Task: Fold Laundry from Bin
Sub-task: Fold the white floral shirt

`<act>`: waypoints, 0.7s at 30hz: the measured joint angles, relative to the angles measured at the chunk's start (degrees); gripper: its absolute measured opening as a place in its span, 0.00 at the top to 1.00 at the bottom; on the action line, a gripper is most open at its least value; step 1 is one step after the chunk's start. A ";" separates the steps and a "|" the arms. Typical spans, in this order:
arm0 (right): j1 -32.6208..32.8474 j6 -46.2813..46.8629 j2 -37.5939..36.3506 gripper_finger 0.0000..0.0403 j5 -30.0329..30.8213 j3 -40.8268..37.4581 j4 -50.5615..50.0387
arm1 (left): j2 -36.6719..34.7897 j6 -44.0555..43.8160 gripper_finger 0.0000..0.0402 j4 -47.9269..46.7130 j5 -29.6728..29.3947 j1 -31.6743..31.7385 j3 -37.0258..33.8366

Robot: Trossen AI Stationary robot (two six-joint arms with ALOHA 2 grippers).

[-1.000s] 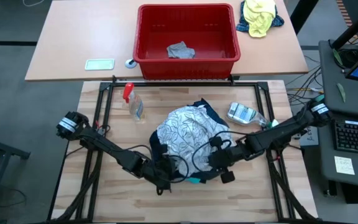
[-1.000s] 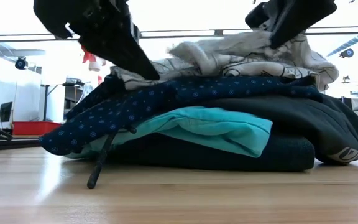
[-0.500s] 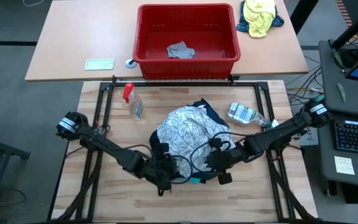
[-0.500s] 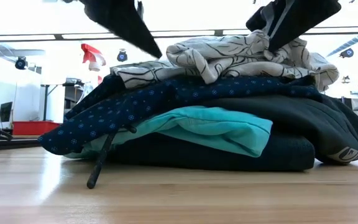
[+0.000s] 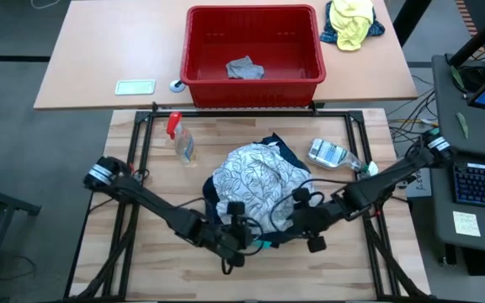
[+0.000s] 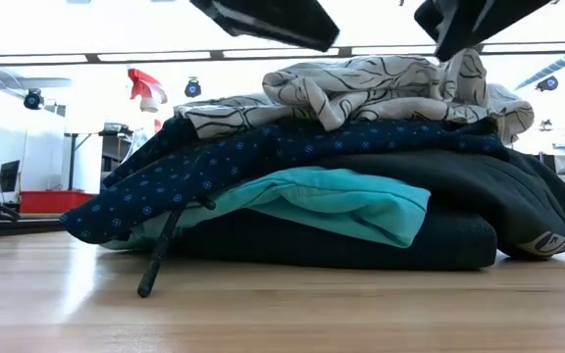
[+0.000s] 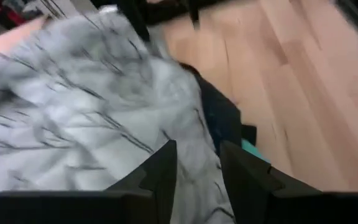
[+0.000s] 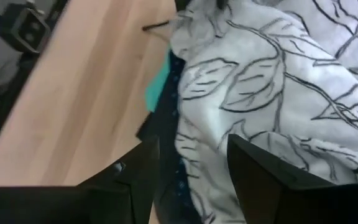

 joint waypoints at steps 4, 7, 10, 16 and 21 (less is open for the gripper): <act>1.79 -0.41 -2.86 0.58 3.20 -1.90 0.24 | 3.23 -2.72 0.79 -0.90 0.11 -0.13 -0.11; 2.19 -0.57 -4.60 0.61 11.11 -5.12 1.23 | 4.09 -5.65 0.83 -1.19 0.04 -0.15 -0.10; 1.70 -0.23 -5.40 0.67 16.29 -9.13 1.75 | 4.51 -8.26 0.87 -3.24 0.06 -0.16 -0.09; 0.84 3.42 -8.65 0.80 16.91 -15.55 1.83 | 4.42 -14.97 0.91 -8.91 1.55 -0.18 -0.09; 0.86 3.63 -13.52 0.87 16.83 -16.96 1.31 | 4.25 -15.96 0.91 -9.98 2.98 -0.31 -0.09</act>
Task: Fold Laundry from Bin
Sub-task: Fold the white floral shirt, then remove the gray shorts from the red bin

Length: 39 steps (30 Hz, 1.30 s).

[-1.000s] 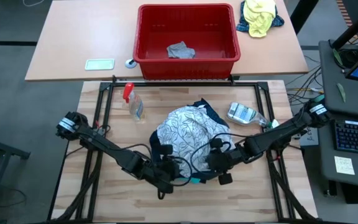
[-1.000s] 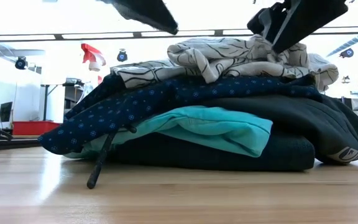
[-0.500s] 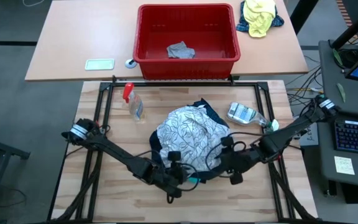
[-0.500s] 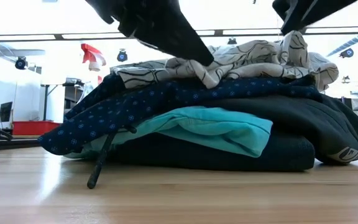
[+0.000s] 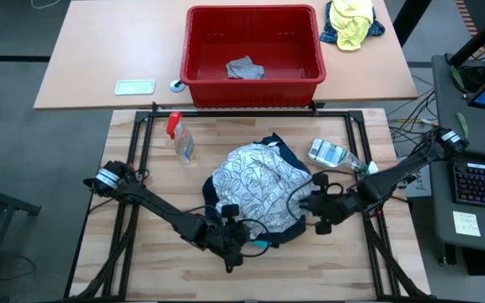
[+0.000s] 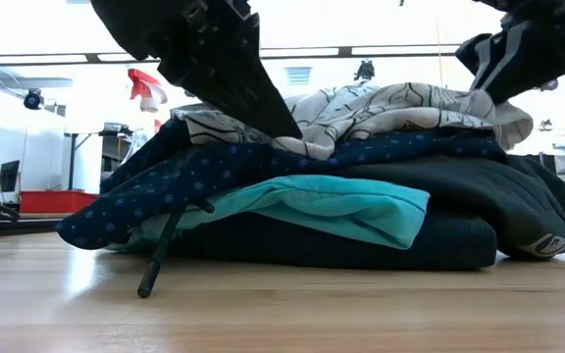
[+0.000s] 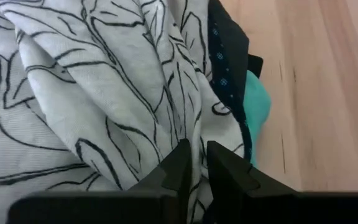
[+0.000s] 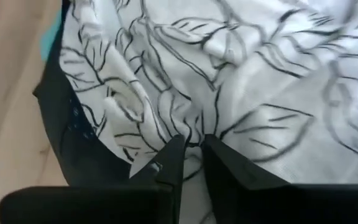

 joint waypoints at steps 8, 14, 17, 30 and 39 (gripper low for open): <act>0.00 0.06 -8.52 0.88 -2.47 0.13 0.43 | -0.54 1.05 0.91 -4.17 0.15 -0.39 3.40; -0.01 -1.14 -10.29 0.84 -2.00 0.15 4.02 | -0.57 3.16 0.91 -14.14 -0.95 -1.25 9.25; -0.27 -4.71 -10.35 0.82 -1.89 0.15 7.59 | -0.59 4.49 0.91 -20.34 -1.68 -1.44 11.16; -7.74 -13.08 -11.29 0.86 -1.87 1.70 16.05 | -8.97 11.85 0.91 -28.41 -5.80 -1.17 9.11; -16.77 -10.48 -9.23 0.89 -2.02 9.29 13.63 | -27.83 19.04 0.91 -10.70 -6.13 1.91 -7.94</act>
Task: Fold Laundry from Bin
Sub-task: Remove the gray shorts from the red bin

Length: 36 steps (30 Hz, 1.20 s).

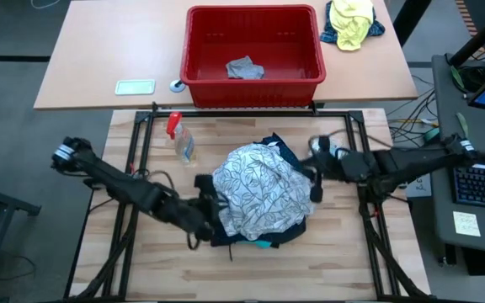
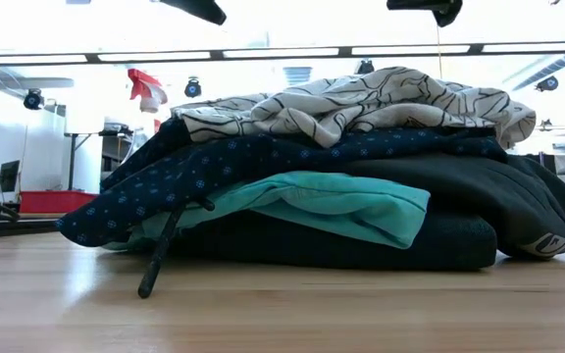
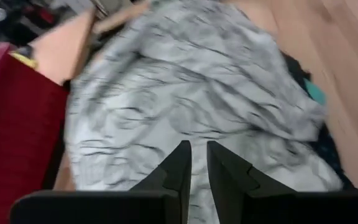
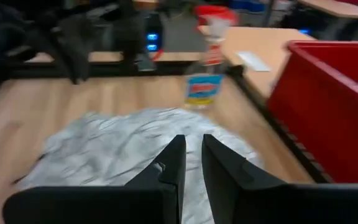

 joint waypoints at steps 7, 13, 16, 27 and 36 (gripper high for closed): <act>-12.85 -2.81 6.71 0.89 0.05 13.94 -12.18 | -12.49 6.66 0.91 6.89 -0.16 7.40 -8.95; -25.36 -8.44 14.87 0.89 -0.52 24.62 -18.45 | -18.55 14.45 0.91 6.85 0.05 14.02 -9.60; -31.75 -12.55 18.97 0.89 -0.52 29.07 -18.40 | -21.08 20.35 0.91 5.74 0.52 16.35 -9.68; -53.02 -9.45 35.20 0.89 -0.80 46.56 -14.46 | -32.15 13.78 0.91 0.51 9.13 28.80 -10.96; -64.30 12.97 53.08 0.89 -16.62 66.45 -25.04 | -42.61 -3.97 0.91 0.66 8.50 35.32 -8.89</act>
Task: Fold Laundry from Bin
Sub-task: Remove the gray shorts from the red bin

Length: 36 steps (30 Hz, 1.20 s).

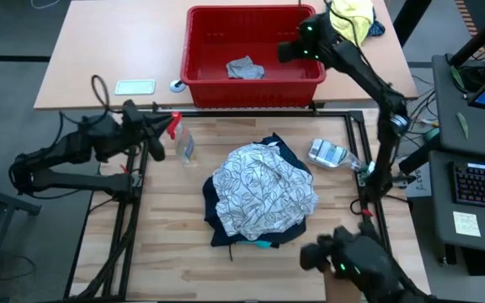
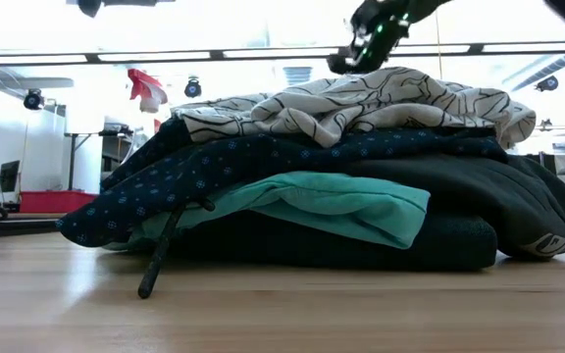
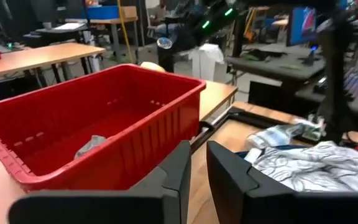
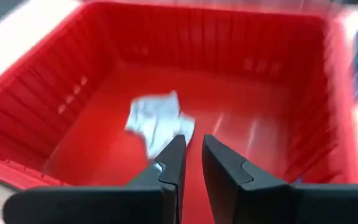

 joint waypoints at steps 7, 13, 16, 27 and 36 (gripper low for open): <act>-1.48 5.13 11.80 0.89 -1.51 9.96 -10.27 | -1.78 0.13 0.91 -4.26 0.09 -0.04 -0.02; -1.44 6.46 18.48 0.89 -1.91 16.06 -14.76 | -4.92 -0.04 0.91 -4.64 -2.95 0.00 -0.02; -1.85 6.47 20.30 0.89 -1.93 18.26 -14.62 | -6.60 -0.47 0.91 -4.69 -4.22 -0.03 -0.02; -5.63 4.96 26.33 0.89 -4.84 18.42 -14.22 | -9.34 -4.75 0.91 -5.86 -21.47 0.00 -0.02; -6.25 6.98 33.19 0.89 -27.28 18.40 -5.23 | -9.31 -6.25 0.91 -5.89 -29.79 0.00 -0.02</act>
